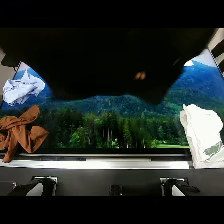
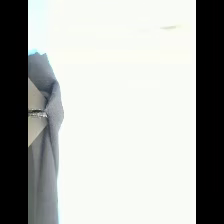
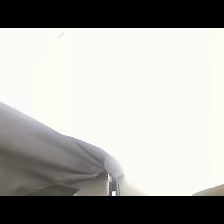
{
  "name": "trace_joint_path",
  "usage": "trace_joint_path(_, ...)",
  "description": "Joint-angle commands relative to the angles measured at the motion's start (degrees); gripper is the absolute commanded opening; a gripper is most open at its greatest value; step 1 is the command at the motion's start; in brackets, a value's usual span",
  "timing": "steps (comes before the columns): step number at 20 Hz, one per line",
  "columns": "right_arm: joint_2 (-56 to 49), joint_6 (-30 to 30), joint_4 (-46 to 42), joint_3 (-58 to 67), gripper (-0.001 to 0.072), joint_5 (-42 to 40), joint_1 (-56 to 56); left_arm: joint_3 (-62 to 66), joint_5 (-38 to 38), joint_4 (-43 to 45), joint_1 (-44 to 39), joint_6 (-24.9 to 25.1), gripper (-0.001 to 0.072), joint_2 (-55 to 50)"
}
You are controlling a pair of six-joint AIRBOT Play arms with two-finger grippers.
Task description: Fold the shirts.
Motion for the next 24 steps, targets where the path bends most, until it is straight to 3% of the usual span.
trace_joint_path(1,11.8,3.0,-7.3,3.3,0.0035,0.3,0.0,6.9,0.4,1.4,0.1,-3.8,0.0029,8.2)
trace_joint_path(8,12.7,5.5,-7.3,3.3,0.0035,5.4,0.0,6.2,-3.1,4.7,0.1,-2.5,0.0029,9.3)
trace_joint_path(13,0.0,5.7,-7.5,2.3,0.0036,25.1,0.0,-6.0,-9.3,5.1,0.1,2.4,0.0029,-0.3)
trace_joint_path(15,-8.8,5.7,-7.5,-0.6,0.0036,28.6,0.0,-14.2,-8.8,5.1,0.1,4.2,0.0029,-6.1)
trace_joint_path(20,-33.0,10.2,-3.8,-6.7,0.0036,17.5,0.0,-25.6,-1.3,5.0,-0.1,6.8,0.0030,-25.9)
trace_joint_path(24,-47.3,13.4,10.2,-6.7,0.0038,1.2,0.0,-23.0,5.6,3.8,-1.2,6.8,0.0032,-39.1)
